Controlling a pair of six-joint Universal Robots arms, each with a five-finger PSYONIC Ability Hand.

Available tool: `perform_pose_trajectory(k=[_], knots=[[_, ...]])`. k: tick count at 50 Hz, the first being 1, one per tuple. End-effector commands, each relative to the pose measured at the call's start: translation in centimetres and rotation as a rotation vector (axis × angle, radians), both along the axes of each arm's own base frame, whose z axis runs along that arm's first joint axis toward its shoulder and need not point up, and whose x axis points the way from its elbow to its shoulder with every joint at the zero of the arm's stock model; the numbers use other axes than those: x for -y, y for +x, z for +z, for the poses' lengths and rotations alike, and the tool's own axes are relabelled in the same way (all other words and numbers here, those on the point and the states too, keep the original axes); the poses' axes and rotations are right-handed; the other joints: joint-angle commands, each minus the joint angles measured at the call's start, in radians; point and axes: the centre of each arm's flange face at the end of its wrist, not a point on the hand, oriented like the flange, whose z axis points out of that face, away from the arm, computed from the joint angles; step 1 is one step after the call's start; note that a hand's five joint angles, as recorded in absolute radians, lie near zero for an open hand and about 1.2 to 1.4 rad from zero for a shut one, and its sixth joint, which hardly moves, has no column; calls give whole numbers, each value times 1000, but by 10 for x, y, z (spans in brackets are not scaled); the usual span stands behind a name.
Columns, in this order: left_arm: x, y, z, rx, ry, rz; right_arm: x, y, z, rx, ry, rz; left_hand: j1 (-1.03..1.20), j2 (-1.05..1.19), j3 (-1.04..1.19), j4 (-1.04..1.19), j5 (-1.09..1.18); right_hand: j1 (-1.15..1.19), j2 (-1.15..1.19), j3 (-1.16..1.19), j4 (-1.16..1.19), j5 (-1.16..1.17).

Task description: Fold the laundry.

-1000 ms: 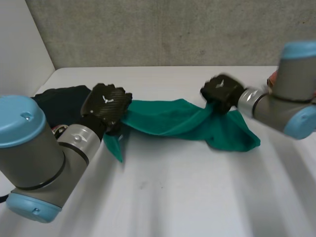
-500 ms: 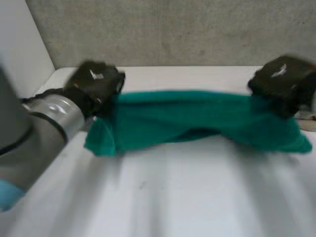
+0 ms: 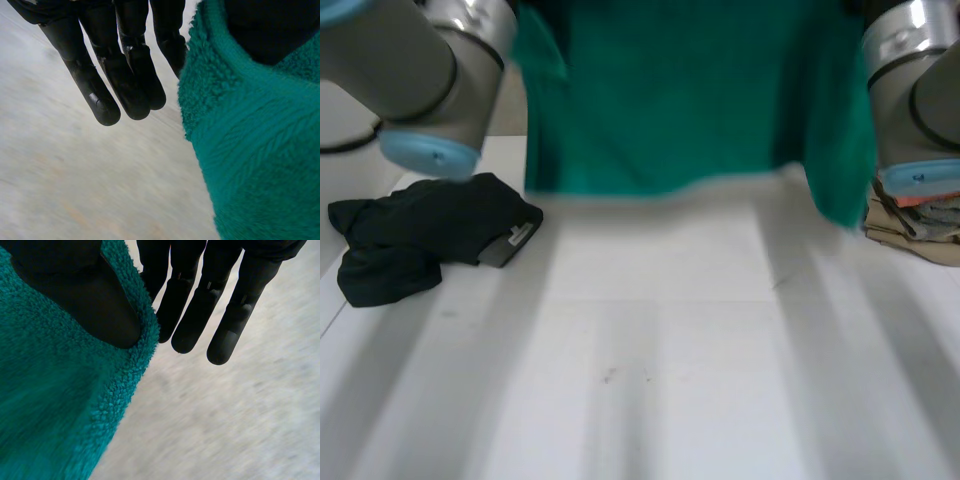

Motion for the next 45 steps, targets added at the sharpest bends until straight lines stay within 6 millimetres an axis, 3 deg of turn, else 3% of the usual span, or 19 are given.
perform_pose_trajectory(k=[1, 4, 5, 7, 8, 10, 11, 12, 15, 20, 23, 26, 30, 31, 32, 40, 45], knots=[[-13, 14, -2, -60, 86, -43, -18, -4, -8, -12, 21, 14, 263, 197, 202, 194, 212, 266, 209, 201, 197, 217], [-20, 22, -42, -7, 223, -36, -21, -5, -46, -63, 152, 21, 263, 197, 202, 194, 212, 266, 209, 201, 197, 217], [-20, 22, -46, -1, 235, -36, -25, -6, -68, -95, 238, 32, 263, 197, 202, 194, 212, 266, 209, 201, 197, 217], [-29, 26, -80, 48, 333, -36, -30, -7, -89, -125, 317, 44, 263, 197, 202, 194, 212, 266, 209, 201, 197, 217], [-35, 28, -106, 86, 401, -41, -38, -9, -114, -159, 413, 58, 263, 197, 202, 194, 212, 266, 209, 201, 197, 217], [-41, 30, -131, 121, 465, -50, -44, -11, -132, -181, 482, 67, 263, 197, 202, 194, 212, 266, 209, 201, 197, 217], [-44, 31, -143, 137, 495, -55, -54, -14, -154, -205, 568, 77, 263, 197, 202, 194, 212, 266, 209, 201, 197, 217], [-50, 33, -165, 169, 548, -64, -56, -15, -160, -211, 591, 78, 263, 197, 202, 194, 212, 266, 209, 201, 197, 217], [-62, 38, -201, 210, 635, -71, -70, -21, -189, -239, 704, 80, 263, 197, 202, 194, 212, 266, 209, 201, 197, 217], [-70, 44, -259, 274, 751, -60, -83, -28, -216, -267, 798, 88, 263, 197, 202, 194, 212, 266, 209, 201, 197, 217], [-68, 49, -277, 293, 786, -42, -88, -28, -226, -279, 831, 99, 263, 197, 202, 194, 212, 266, 209, 201, 197, 217], [-64, 54, -281, 293, 799, -27, -90, -29, -229, -282, 847, 104, 263, 197, 202, 194, 212, 266, 209, 201, 197, 217], [-59, 59, -283, 286, 802, -10, -87, -35, -230, -277, 863, 88, -70, -136, -132, -140, -122, 266, 209, 201, 197, 217], [-57, 61, -283, 283, 803, -3, -87, -37, -231, -275, 868, 82, -304, -370, -365, -373, -355, 266, 209, 201, 197, 217], [-56, 63, -284, 282, 808, 1, -86, -38, -231, -273, 874, 78, -388, -454, -449, -457, -439, 266, 209, 201, 197, 217], [-64, 76, -290, 288, 849, 32, -79, -50, -232, -238, 899, 40, -535, -601, -597, -604, -587, 266, 209, 201, 197, 217], [-72, 85, -274, 273, 828, 46, -78, -53, -232, -233, 902, 30, -568, -633, -629, -637, -619, 266, 209, 201, 197, 217]])
